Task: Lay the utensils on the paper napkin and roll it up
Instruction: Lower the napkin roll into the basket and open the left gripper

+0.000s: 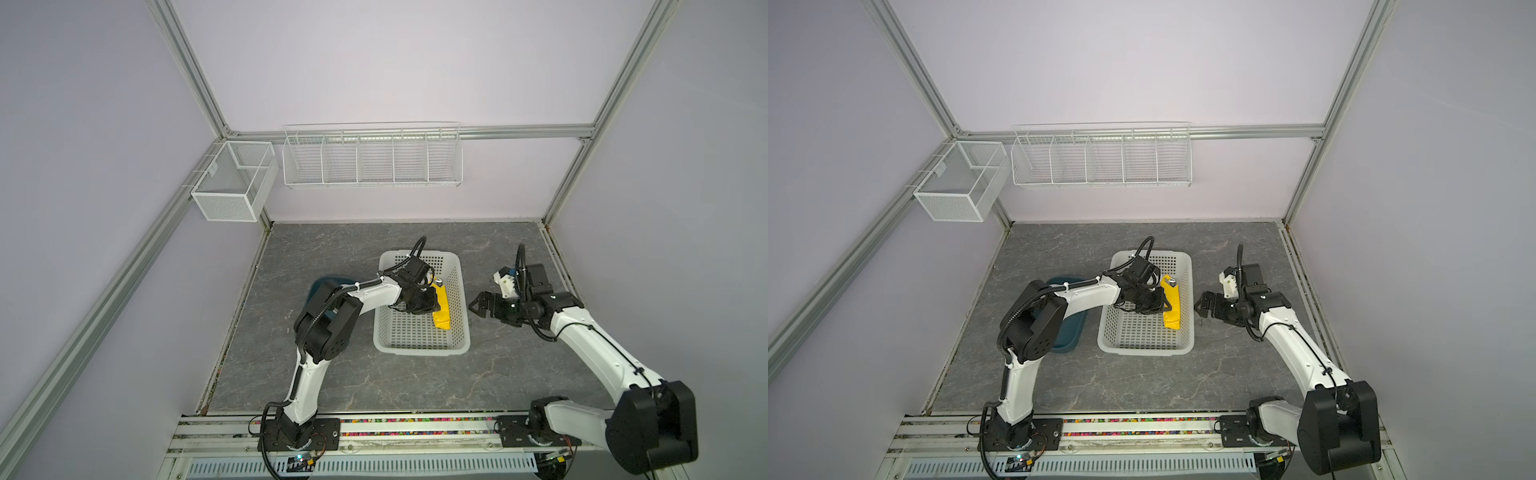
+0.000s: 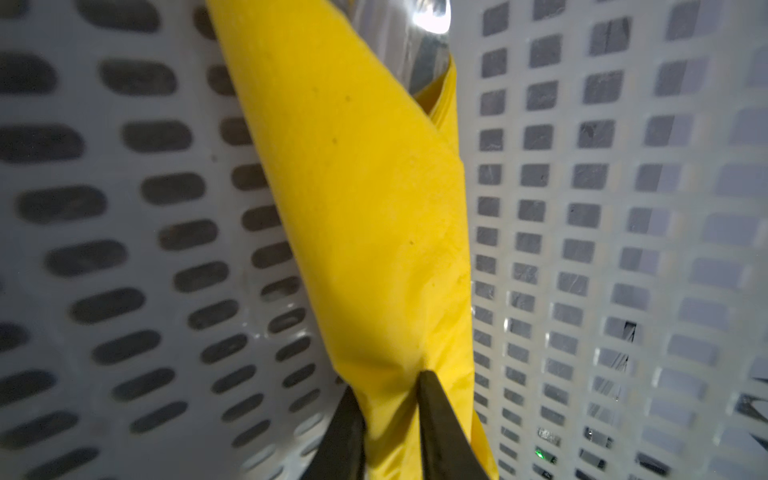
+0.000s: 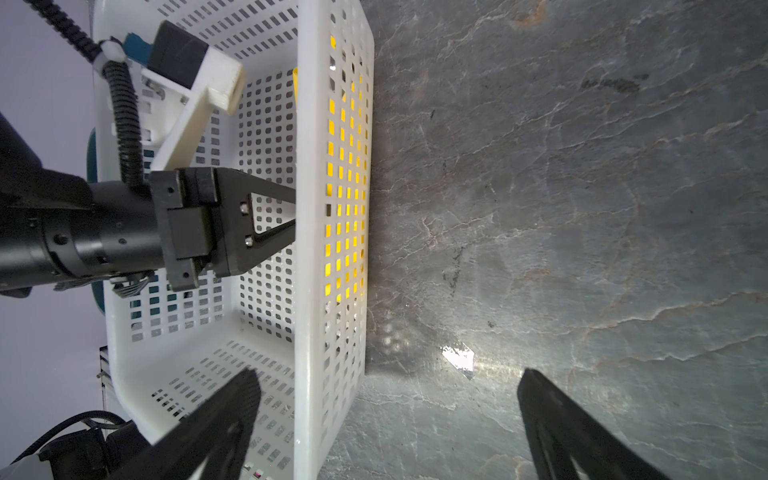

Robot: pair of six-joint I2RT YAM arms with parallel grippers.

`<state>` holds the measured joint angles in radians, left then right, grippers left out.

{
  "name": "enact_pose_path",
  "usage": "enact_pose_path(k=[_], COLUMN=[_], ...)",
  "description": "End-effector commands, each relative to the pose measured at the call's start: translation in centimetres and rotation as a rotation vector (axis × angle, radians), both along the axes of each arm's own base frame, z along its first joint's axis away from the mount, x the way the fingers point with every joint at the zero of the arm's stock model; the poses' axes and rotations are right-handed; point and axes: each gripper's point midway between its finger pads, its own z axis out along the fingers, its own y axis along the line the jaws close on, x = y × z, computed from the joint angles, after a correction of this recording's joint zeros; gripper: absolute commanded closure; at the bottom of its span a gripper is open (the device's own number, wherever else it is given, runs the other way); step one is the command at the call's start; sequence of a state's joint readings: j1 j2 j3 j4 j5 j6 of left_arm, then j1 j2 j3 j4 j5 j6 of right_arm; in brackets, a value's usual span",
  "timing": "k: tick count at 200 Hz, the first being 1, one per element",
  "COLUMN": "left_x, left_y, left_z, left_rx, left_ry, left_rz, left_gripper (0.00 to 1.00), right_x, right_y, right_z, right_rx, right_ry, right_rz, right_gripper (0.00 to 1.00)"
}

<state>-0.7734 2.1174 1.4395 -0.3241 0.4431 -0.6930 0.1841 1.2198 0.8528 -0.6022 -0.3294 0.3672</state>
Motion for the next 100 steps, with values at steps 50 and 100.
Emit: enact_pose_path(k=[50, 100], left_x=[-0.3, 0.5], left_y=[0.6, 1.6], left_z=[-0.7, 3.2], left_rx=[0.042, 0.036], left_ry=[-0.026, -0.153], left_rz=[-0.013, 0.022], left_gripper=[0.7, 0.41], right_x=[-0.1, 0.1], right_y=[-0.3, -1.0], right_z=[-0.2, 0.6], right_rx=[-0.01, -0.034], right_ry=[0.006, -0.038], right_rz=[-0.012, -0.048], right_gripper=[0.0, 0.0])
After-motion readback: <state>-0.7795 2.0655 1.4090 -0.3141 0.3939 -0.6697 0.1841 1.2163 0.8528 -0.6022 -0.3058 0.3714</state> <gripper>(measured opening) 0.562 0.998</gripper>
